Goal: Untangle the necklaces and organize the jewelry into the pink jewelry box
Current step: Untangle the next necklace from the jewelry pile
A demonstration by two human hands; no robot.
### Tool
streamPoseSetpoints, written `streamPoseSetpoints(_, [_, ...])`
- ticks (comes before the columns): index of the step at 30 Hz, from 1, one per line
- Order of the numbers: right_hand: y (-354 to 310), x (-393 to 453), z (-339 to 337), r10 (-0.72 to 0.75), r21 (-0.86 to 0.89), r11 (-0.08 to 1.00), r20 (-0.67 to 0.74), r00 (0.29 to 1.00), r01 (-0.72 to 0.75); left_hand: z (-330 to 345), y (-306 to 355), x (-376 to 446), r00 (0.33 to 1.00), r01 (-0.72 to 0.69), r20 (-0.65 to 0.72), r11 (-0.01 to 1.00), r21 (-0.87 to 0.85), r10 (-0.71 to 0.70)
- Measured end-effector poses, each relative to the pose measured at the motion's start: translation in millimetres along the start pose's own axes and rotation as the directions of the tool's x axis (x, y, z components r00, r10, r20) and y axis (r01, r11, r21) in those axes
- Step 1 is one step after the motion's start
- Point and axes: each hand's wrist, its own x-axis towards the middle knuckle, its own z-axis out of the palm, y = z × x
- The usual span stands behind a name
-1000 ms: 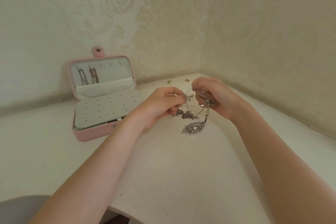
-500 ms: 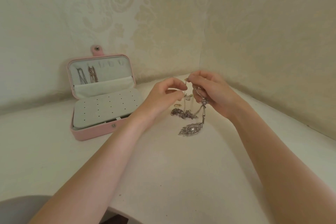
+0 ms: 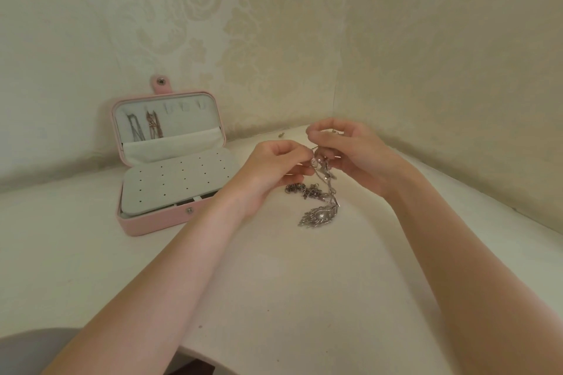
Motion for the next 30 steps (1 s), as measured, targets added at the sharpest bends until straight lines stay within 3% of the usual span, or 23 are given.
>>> streamPoseSetpoints(4, [0, 0, 0, 0.004, 0.105, 0.994, 0.008, 1.0, -0.005, 3, -2, -2, 0.999, -0.046, -0.013, 0.974, 0.22, 0.051])
streamPoseSetpoints(6, [-4, -1, -2, -0.003, 0.203, 0.979, -0.015, 1.0, 0.006, 4, -3, -3, 0.999, -0.042, -0.015, 0.973, 0.227, 0.047])
streamPoseSetpoints(9, [-10, -4, -7, -0.01, 0.287, 0.957, -0.058, 0.998, 0.026, 0, 4, -2, 0.997, 0.004, -0.071, 0.997, -0.076, -0.01])
streamPoseSetpoints(12, [-10, -5, -8, 0.011, 0.266, 0.964, -0.065, 0.998, 0.006, -7, 10, 1, 0.995, 0.052, -0.047, 0.87, -0.49, -0.086])
streamPoseSetpoints(17, [-8, -5, -6, 0.022, 0.322, 0.947, -0.041, 0.999, -0.007, -11, 12, 1, 0.995, 0.087, 0.02, 0.72, -0.689, -0.1])
streamPoseSetpoints(25, [-4, -2, -13, 0.074, 0.504, 0.863, -0.184, 0.98, 0.03, -18, 18, -2, 0.989, 0.15, 0.119, 0.706, -0.693, -0.094])
streamPoseSetpoints(28, [-2, -2, -12, 0.078, 0.493, 0.87, -0.168, 0.983, 0.015, -15, 19, -5, 0.979, 0.201, 0.151, 0.788, -0.582, -0.137])
streamPoseSetpoints(30, [-2, -1, -11, 0.071, 0.478, 0.878, -0.15, 0.986, 0.01, -11, 16, -6, 0.972, 0.227, 0.145, 0.9, -0.372, -0.185])
